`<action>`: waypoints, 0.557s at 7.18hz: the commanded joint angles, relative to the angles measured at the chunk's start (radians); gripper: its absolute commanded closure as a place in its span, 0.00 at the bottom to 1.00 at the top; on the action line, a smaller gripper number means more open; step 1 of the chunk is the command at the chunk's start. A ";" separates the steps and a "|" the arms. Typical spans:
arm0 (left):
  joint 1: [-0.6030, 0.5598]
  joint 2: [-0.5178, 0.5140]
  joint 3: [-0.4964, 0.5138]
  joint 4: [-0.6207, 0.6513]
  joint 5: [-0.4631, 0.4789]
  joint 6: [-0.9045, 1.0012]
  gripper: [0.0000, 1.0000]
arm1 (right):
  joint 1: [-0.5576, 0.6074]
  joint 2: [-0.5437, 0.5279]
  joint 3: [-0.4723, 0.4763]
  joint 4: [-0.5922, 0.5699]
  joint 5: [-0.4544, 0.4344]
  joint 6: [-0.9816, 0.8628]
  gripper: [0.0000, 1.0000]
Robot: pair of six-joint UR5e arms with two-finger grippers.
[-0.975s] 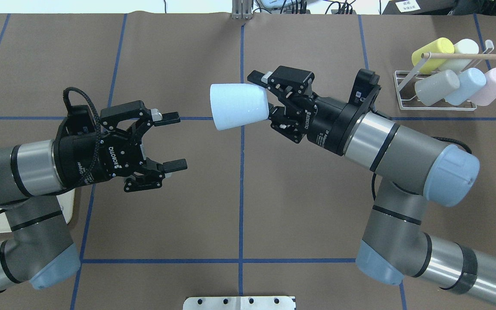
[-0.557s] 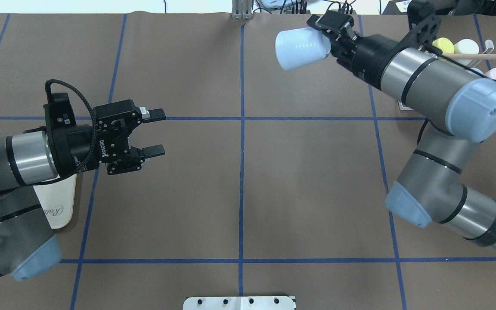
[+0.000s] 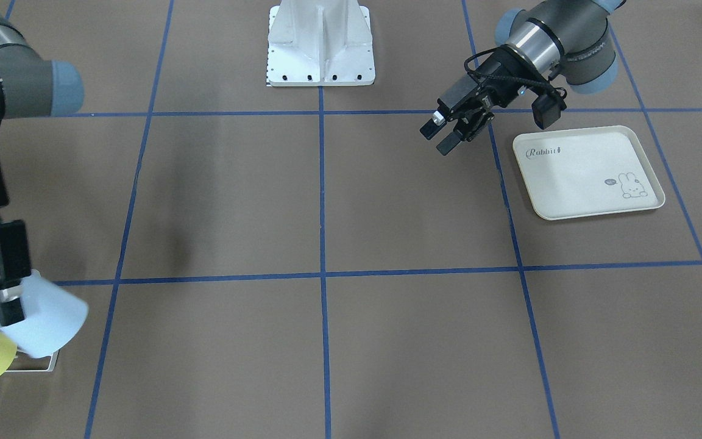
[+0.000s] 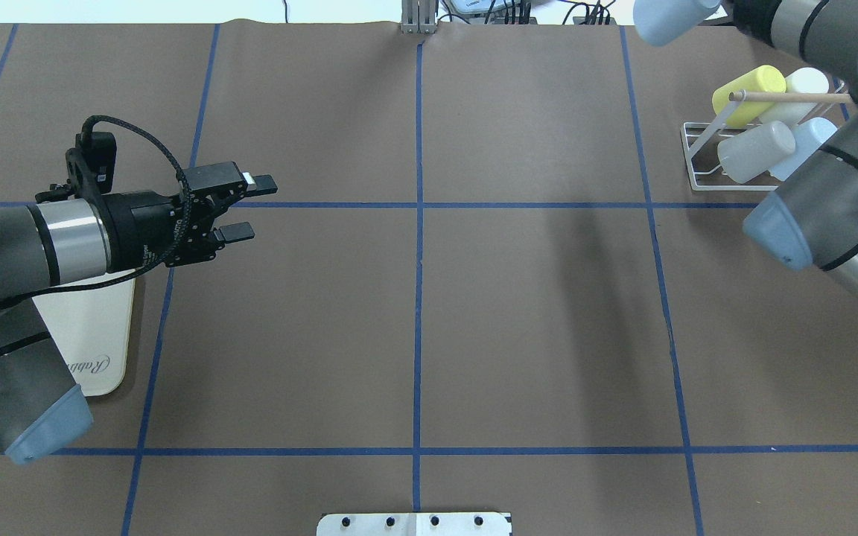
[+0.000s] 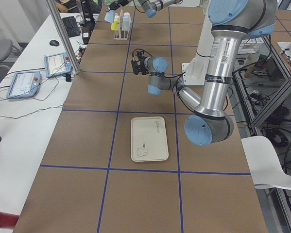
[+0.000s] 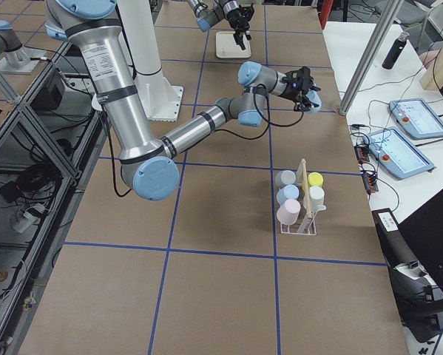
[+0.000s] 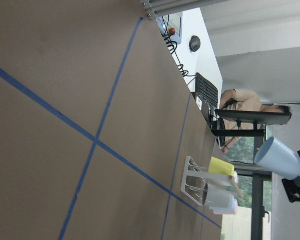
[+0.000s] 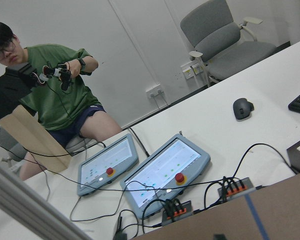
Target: Transfer IKEA cup to right arm and place on rack
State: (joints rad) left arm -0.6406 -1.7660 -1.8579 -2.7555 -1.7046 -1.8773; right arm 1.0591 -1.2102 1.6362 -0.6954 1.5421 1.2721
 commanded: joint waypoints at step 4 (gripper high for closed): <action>-0.034 0.005 -0.001 0.211 0.000 0.210 0.01 | 0.323 -0.026 -0.329 -0.001 0.428 -0.450 0.97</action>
State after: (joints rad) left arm -0.6721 -1.7639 -1.8611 -2.5543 -1.7042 -1.6800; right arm 1.3206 -1.2339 1.3857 -0.6959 1.8847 0.9148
